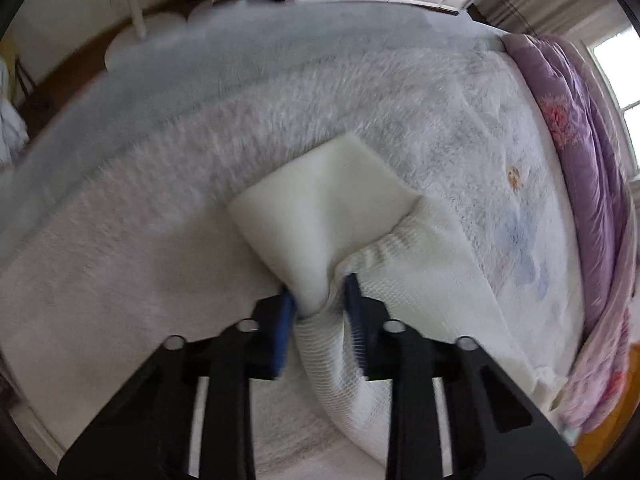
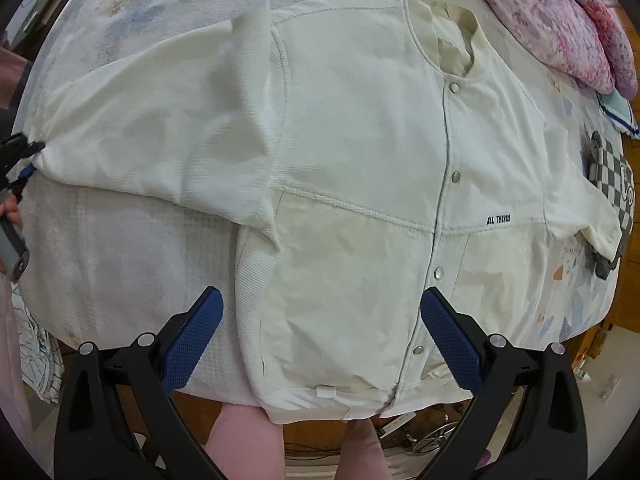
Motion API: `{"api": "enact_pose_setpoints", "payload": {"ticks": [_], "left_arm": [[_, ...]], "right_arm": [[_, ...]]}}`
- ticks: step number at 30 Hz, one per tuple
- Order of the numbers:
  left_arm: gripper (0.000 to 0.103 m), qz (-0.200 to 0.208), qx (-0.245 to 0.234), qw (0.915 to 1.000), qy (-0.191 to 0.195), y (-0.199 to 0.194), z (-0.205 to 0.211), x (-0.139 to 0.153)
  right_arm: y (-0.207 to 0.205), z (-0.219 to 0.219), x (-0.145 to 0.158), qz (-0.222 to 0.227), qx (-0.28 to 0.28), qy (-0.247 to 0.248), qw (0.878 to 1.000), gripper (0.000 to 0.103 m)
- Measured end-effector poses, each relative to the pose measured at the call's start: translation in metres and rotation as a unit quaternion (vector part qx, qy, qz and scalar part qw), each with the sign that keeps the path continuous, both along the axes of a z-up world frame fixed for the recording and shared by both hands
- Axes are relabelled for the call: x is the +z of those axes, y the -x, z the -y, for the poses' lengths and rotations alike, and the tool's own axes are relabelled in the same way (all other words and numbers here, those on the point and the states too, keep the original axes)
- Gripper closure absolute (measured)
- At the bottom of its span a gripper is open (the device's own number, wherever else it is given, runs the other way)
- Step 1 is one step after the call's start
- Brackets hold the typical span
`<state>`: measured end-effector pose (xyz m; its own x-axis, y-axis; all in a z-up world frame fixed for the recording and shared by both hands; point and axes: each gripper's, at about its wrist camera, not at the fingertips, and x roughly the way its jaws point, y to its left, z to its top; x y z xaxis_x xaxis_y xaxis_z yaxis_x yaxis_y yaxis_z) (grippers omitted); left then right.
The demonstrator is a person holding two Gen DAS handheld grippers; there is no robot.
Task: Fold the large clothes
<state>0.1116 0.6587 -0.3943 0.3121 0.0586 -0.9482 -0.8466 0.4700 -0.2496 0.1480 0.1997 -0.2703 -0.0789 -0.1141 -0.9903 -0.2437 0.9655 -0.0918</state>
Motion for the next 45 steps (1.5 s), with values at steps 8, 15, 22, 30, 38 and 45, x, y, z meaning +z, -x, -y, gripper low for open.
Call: {"api": "enact_pose_setpoints", "payload": {"ticks": [8,15,22,30,38,45], "left_arm": [[0.093,0.011,-0.007,0.9949,-0.100,0.001,-0.005,0.097],[0.093,0.001,-0.100,0.9766,-0.190,-0.020,0.039,0.154],[0.093,0.017,-0.145,0.9513,-0.271,-0.037,0.100,0.215],[0.094,0.091,-0.250,0.9003,-0.344,-0.070,0.248,0.307],[0.095,0.194,-0.399,0.8450,-0.299,-0.129,0.445,0.338],[0.095,0.191,-0.524,0.7932,-0.245,-0.165,0.599,0.279]], "right_arm": [[-0.019,0.012,0.012,0.041,-0.009,-0.051,0.998,0.035],[-0.068,0.037,-0.032,0.022,-0.100,-0.183,0.978,0.079],[-0.098,0.038,-0.115,-0.051,-0.172,-0.248,0.952,0.083],[-0.079,0.037,-0.166,-0.093,-0.207,-0.297,0.927,0.083],[-0.067,0.062,-0.173,-0.133,-0.252,-0.368,0.885,0.085],[-0.033,0.141,-0.164,-0.135,-0.315,-0.408,0.846,0.083]]}}
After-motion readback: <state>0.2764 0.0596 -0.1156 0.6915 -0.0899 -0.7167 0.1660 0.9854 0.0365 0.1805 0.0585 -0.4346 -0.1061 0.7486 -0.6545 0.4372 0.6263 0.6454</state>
